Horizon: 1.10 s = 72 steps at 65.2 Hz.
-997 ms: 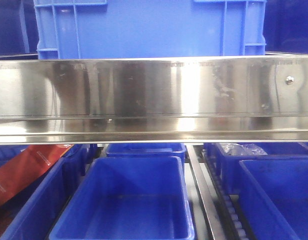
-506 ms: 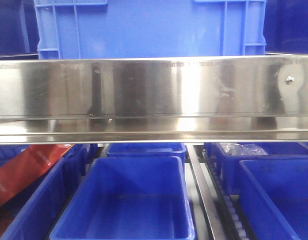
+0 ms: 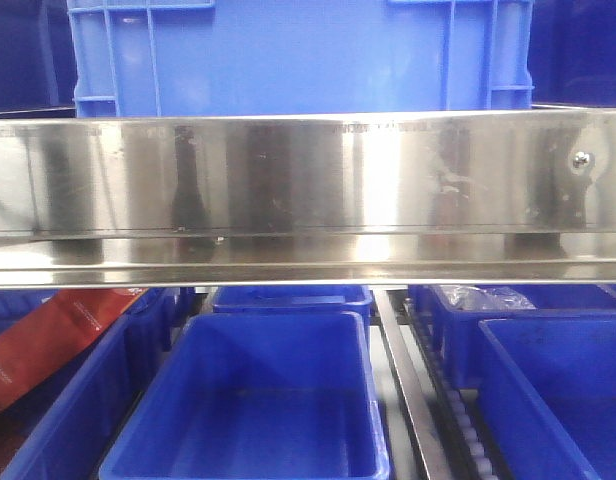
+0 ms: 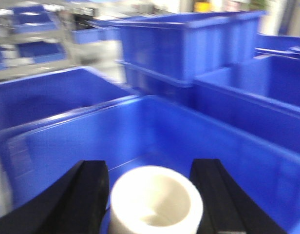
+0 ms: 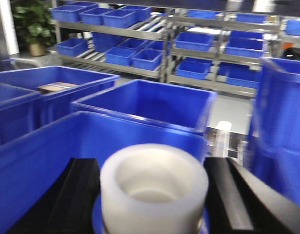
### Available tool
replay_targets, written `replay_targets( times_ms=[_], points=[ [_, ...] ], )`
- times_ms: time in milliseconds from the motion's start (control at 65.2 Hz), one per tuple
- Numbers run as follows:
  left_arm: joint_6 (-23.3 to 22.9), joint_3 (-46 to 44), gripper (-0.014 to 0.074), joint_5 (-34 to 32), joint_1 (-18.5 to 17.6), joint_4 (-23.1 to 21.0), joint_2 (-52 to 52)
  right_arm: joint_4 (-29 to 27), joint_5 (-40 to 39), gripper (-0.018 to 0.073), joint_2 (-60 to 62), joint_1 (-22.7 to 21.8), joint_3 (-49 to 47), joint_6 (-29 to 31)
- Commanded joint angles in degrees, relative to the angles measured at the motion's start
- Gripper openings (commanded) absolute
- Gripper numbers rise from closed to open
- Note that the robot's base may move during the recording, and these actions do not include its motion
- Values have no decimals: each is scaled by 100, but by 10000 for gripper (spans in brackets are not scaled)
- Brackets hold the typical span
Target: Place valve from conveyor to right shelf box
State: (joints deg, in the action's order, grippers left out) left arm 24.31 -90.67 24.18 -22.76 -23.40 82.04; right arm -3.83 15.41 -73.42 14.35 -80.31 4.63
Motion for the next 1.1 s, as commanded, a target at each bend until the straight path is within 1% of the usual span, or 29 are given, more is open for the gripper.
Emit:
replay_targets(
  times_ms=[0,61,169,199,245,291,353,660,798,844,951,997,1058,1089],
  points=[
    [-339,-443,-111,-203,-131,-157,398,4,-455,-163,-257,132,-286,40],
    [-696,-691,-111,-203,-154,-247,707,4,-535,-163,-457,218,-327,40],
    [-941,-827,-111,-203,-154,-247,954,4,-697,-163,-727,295,-327,40],
    [-1079,-827,-111,-203,-140,-247,994,4,-730,-163,-805,296,-327,40],
    [-1434,-827,-111,-203,-140,-260,1072,4,-759,-163,-916,296,-327,40],
    [-1617,-827,-111,-193,-140,-260,1133,4,-792,-163,-1007,296,-327,40],
    [-1710,-827,-111,-193,-140,-272,1225,4,-862,-163,-1120,296,-327,40],
    [-1710,-827,-111,-160,-140,-272,1666,4,-964,-160,-1534,296,-327,40],
    [-1710,-816,-106,-118,-140,73,1745,4,-964,-160,-1673,296,-327,40],
    [-1710,-816,-85,-70,-140,84,1774,4,-964,-160,-1701,296,-327,40],
    [-1710,-816,18,63,-140,109,1864,4,-964,-160,-1776,296,-327,40],
    [-1710,-816,80,75,-140,109,1908,4,-964,-144,-1823,296,-327,40],
    [-1710,-816,144,85,-140,109,1943,4,-964,-73,-1862,296,-327,40],
    [-1710,-816,169,85,-140,109,1948,4,-964,-13,-1889,296,-327,40]
  ],
)
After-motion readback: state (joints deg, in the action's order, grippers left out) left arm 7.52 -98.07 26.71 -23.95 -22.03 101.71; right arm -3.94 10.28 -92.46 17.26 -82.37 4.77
